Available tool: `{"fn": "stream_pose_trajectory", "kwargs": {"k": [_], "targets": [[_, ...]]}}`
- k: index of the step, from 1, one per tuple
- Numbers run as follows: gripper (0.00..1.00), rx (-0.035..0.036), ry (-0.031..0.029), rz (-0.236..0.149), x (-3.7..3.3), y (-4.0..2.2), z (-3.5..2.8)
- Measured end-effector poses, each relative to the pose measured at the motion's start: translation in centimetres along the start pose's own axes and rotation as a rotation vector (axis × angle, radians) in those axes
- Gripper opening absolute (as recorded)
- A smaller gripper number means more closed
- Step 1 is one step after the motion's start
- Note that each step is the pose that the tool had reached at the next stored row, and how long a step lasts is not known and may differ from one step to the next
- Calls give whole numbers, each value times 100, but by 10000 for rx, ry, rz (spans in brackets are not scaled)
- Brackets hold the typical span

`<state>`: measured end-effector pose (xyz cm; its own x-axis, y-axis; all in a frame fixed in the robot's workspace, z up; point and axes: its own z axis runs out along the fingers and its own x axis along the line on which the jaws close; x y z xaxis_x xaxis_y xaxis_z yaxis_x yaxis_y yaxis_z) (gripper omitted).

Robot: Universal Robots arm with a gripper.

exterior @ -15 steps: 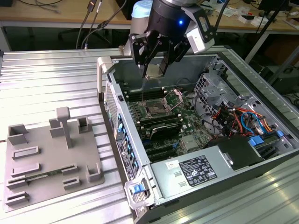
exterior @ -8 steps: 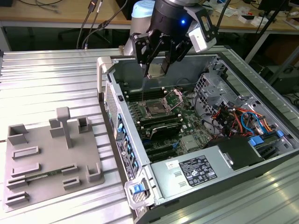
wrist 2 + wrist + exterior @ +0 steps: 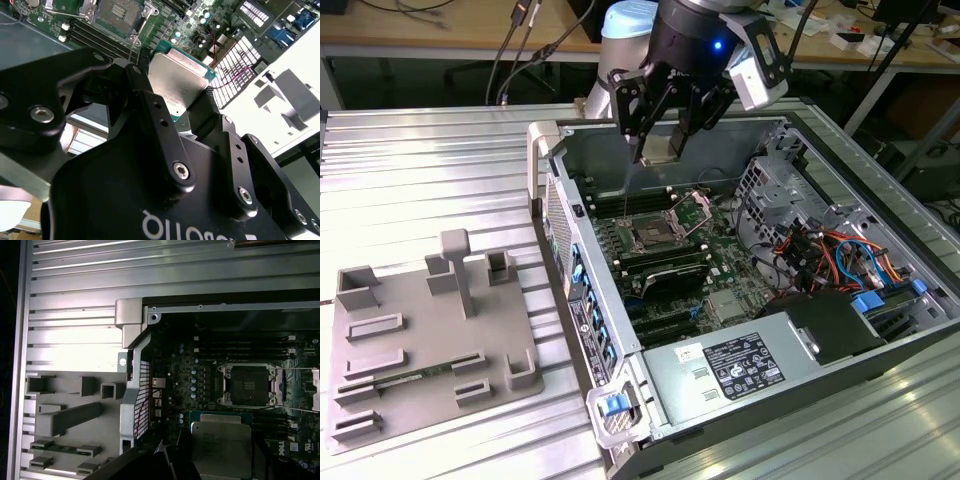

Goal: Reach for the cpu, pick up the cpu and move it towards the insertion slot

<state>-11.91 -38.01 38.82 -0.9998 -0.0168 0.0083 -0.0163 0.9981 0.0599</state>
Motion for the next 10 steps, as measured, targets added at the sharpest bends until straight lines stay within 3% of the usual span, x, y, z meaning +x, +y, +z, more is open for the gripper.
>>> {"fn": "stream_pose_trajectory", "kwargs": {"k": [10], "targets": [[55, 1, 0, 0, -106, 33, 1]]}}
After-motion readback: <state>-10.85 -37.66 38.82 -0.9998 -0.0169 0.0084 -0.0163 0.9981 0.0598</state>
